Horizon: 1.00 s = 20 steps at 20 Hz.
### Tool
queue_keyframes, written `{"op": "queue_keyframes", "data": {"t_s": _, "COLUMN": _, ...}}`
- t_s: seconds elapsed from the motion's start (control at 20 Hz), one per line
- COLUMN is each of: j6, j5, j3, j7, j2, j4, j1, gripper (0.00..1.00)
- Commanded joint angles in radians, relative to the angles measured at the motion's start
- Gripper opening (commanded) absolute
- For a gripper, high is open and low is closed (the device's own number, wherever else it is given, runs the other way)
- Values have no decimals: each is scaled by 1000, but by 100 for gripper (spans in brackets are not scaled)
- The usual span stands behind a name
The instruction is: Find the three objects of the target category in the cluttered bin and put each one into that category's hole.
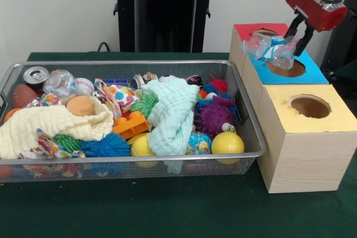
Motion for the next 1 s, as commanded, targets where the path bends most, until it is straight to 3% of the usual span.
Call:
{"op": "queue_keyframes", "data": {"t_s": 0.05, "j6": -74, "j5": 48, "j3": 136, "j7": 184, "j2": 36, "j4": 145, "j1": -6, "gripper": 0}}
{"op": "queue_keyframes", "data": {"t_s": 1.0, "j6": -172, "j5": 146, "j3": 156, "j7": 253, "j2": 61, "j4": 215, "j1": 43, "gripper": 0}}
